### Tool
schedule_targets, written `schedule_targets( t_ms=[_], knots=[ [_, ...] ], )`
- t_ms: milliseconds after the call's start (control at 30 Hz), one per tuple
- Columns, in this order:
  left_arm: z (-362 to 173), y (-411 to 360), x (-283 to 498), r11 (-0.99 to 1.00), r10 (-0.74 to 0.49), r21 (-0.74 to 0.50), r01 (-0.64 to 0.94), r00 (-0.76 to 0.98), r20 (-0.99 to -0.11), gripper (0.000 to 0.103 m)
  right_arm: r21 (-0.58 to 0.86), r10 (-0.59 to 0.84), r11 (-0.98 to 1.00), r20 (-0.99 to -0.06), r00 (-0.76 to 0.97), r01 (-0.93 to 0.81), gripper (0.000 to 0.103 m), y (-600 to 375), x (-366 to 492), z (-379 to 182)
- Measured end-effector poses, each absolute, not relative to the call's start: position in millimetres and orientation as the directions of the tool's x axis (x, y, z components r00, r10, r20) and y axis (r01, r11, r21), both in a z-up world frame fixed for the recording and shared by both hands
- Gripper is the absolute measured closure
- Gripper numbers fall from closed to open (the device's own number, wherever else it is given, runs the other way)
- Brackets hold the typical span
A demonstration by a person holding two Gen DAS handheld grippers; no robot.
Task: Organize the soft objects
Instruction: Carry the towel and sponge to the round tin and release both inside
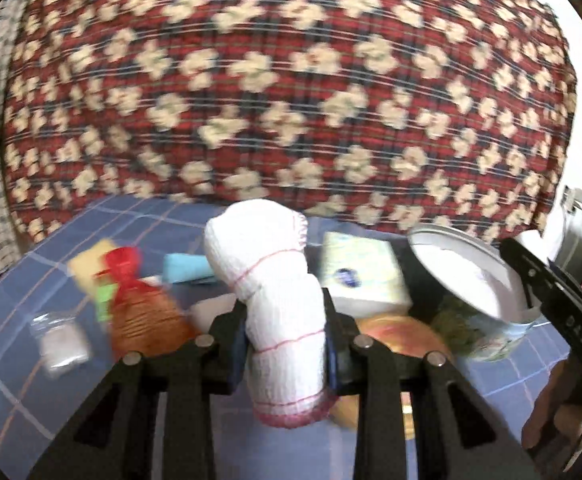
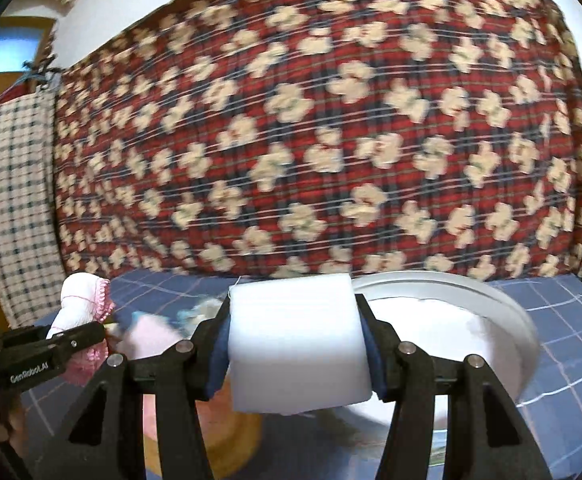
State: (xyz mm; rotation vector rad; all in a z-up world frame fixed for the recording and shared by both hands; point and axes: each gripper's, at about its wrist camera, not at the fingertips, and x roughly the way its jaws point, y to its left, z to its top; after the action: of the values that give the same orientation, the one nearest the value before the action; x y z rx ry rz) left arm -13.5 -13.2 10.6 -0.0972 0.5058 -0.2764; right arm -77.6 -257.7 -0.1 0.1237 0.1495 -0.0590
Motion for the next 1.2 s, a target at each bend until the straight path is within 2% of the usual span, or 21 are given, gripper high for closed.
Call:
schedule_targets(
  t_ms=[333,533,633,800,1200],
  knots=[
    [19,-113,-10,0.891,-0.449,-0.142,0.432,0.785,-0.426,0.074,0.096,-0.252,0.959,-0.141,0.957,0.266,0.046,-325,-89,-3],
    [24,-165,-10,0.853,-0.508,-0.125,0.506,0.754,-0.415,0.074,0.081,-0.353,0.924,-0.194,0.916,0.373,0.046,-368,-84,-10],
    [24,-190,-9,0.836,-0.531,-0.114,0.537,0.739,-0.415,0.074,0.064,-0.367,0.919,-0.227,0.902,0.389,0.046,-376,-79,-14],
    [13,-233,4,0.809,-0.561,-0.133,0.573,0.683,-0.469,0.074,0.061,-0.369,0.915,-0.276,0.888,0.399,0.046,-382,-70,-19],
    [-10,-263,14,0.800,-0.547,-0.104,0.590,0.649,-0.528,0.074,0.050,-0.346,0.920,-0.366,0.864,0.389,0.045,-384,-55,-33]
  ],
)
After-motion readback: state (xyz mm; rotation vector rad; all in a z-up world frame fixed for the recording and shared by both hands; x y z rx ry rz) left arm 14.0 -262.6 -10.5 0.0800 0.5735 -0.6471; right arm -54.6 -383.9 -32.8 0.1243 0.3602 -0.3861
